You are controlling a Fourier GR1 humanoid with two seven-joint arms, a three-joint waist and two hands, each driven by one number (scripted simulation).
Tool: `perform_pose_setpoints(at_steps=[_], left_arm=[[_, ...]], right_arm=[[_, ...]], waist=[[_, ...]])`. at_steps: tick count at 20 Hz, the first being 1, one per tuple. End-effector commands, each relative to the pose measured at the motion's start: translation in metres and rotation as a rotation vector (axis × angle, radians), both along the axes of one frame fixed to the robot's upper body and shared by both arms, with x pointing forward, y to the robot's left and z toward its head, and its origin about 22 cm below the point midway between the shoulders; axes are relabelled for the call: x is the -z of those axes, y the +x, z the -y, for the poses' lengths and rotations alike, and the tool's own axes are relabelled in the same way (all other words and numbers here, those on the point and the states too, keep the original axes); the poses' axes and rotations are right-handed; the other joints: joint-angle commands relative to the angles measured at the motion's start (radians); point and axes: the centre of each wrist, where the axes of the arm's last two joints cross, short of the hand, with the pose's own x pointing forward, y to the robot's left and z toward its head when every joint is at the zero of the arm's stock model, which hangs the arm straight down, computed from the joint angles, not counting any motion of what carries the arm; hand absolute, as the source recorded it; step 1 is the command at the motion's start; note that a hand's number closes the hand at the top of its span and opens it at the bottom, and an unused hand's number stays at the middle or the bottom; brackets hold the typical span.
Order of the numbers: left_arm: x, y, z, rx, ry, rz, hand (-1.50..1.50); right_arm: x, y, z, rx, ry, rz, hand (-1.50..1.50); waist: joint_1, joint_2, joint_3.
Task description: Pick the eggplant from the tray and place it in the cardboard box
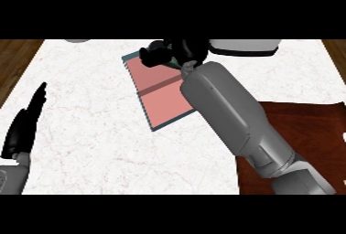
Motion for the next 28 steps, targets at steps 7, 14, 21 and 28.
perform_pose_setpoints(at_steps=[7, 14, 21, 28], left_arm=[[0.004, 0.007, 0.006, 0.033, 0.0, 0.018, 0.0], [-0.002, 0.018, 0.017, 0.065, 0.007, 0.022, 0.0], [-0.005, 0.022, 0.015, 0.06, 0.001, 0.016, 0.0], [0.0, 0.004, -0.005, 0.019, 0.001, 0.012, 0.0]], right_arm=[[0.031, 0.027, 0.017, 0.144, 0.023, -0.116, 1.5], [0.053, 0.03, 0.032, 0.143, 0.144, -0.163, -1.5], [0.047, 0.03, 0.03, 0.126, 0.214, 0.055, -1.5], [0.031, 0.032, 0.034, 0.169, 0.443, 0.21, -1.5]], waist=[[0.041, 0.015, 0.0], [0.062, 0.025, 0.0], [0.06, 0.019, 0.001], [0.022, 0.006, 0.002]])
